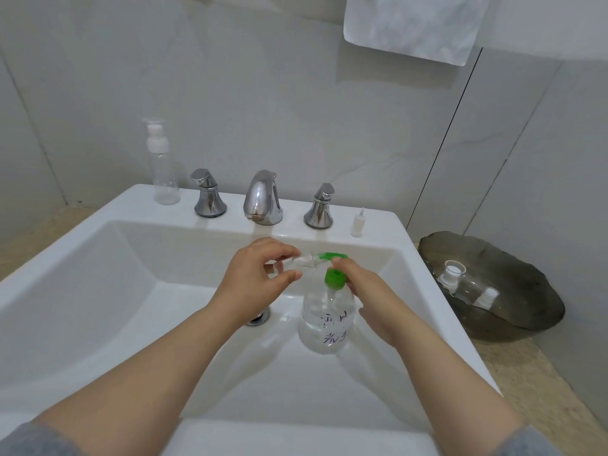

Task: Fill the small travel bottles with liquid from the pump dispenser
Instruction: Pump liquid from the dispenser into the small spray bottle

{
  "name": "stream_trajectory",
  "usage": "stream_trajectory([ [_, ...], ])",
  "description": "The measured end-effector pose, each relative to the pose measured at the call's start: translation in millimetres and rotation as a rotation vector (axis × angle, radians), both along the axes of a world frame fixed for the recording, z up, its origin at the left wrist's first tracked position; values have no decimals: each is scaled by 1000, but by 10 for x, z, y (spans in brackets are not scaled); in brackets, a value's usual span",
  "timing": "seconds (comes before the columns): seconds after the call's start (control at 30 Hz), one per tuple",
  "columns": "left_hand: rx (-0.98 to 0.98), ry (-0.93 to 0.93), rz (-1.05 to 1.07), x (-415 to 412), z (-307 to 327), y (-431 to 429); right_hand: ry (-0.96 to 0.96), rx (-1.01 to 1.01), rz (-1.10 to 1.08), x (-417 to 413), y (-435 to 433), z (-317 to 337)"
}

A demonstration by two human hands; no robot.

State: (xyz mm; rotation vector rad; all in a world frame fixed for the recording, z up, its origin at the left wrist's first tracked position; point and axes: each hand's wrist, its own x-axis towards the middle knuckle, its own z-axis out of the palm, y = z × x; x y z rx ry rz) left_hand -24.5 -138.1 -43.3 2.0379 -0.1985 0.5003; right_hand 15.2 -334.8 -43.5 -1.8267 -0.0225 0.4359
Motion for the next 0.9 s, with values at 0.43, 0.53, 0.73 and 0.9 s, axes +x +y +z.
stream_trajectory([
  [0.43,-14,9,13,-7,-9,-10,97,97,-155,135,139,-142],
  [0.53,-10,2,13,-5,-7,-13,74,100,-129,91,155,-109],
  [0.73,-5,14,15,-3,-19,-18,110,153,-134,137,170,-149],
  [0.9,41,33,21,-7,-37,-3,94,121,-151,144,183,-135],
])
